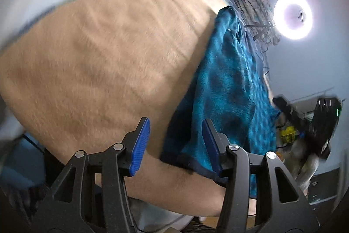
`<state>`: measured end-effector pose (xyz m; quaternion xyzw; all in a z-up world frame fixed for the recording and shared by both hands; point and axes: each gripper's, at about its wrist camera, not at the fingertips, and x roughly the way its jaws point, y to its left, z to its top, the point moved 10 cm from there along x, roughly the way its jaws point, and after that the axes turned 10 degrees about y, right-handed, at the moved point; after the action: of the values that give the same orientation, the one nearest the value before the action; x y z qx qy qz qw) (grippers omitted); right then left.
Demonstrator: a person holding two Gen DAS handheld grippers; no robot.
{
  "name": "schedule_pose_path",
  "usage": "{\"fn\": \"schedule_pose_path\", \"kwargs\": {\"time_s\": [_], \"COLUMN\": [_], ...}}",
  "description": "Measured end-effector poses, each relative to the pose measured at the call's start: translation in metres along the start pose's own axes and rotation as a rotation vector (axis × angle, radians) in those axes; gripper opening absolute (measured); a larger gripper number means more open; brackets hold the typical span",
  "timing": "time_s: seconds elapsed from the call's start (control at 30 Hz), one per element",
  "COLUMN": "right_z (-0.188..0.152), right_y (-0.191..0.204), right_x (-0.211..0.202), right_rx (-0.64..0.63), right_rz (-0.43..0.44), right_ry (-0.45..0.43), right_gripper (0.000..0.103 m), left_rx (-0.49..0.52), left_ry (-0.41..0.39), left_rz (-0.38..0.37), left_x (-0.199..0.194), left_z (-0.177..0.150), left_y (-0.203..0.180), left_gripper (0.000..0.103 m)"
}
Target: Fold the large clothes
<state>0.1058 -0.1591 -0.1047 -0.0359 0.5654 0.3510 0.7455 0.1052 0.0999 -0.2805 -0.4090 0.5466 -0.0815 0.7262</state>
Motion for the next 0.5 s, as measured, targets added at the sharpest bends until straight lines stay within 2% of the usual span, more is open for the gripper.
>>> {"fn": "schedule_pose_path", "kwargs": {"time_s": [0.1,0.17,0.23,0.3,0.37,0.43,0.47,0.5], "right_z": [-0.020,-0.024,-0.021,-0.017,-0.018,-0.030,-0.038,-0.041], "right_y": [0.030,0.037,0.039,0.039,0.033,0.021,0.016,0.015], "right_x": [0.013,0.025,0.034,0.044,0.065,0.090,0.101,0.103], "right_rx": [-0.036,-0.021,0.005,0.012,0.039,0.072,0.096,0.102], "right_rz": [-0.003,-0.003,-0.005,-0.018,-0.030,-0.088,-0.097,-0.093], "right_ry": [0.012,0.015,0.005,-0.004,0.036,0.107,0.144,0.142], "right_gripper": [0.024,0.024,0.024,0.023,0.020,0.019,0.018,0.018], "left_rx": [-0.064,-0.068,-0.050,-0.017,-0.008,-0.016,-0.012,0.004], "left_ry": [0.022,0.027,0.029,0.032,0.039,0.050,0.052,0.056], "left_rz": [-0.089,-0.100,-0.093,-0.072,-0.050,-0.055,-0.053,-0.042], "left_x": [0.004,0.006,0.009,0.014,0.019,0.026,0.029,0.032], "left_z": [-0.007,-0.009,-0.010,-0.010,-0.009,-0.010,-0.010,-0.010], "left_y": [0.001,-0.001,-0.006,-0.013,-0.013,-0.013,-0.014,-0.015], "left_gripper": [0.051,0.051,0.051,0.056,0.056,0.056,0.054,0.039]}}
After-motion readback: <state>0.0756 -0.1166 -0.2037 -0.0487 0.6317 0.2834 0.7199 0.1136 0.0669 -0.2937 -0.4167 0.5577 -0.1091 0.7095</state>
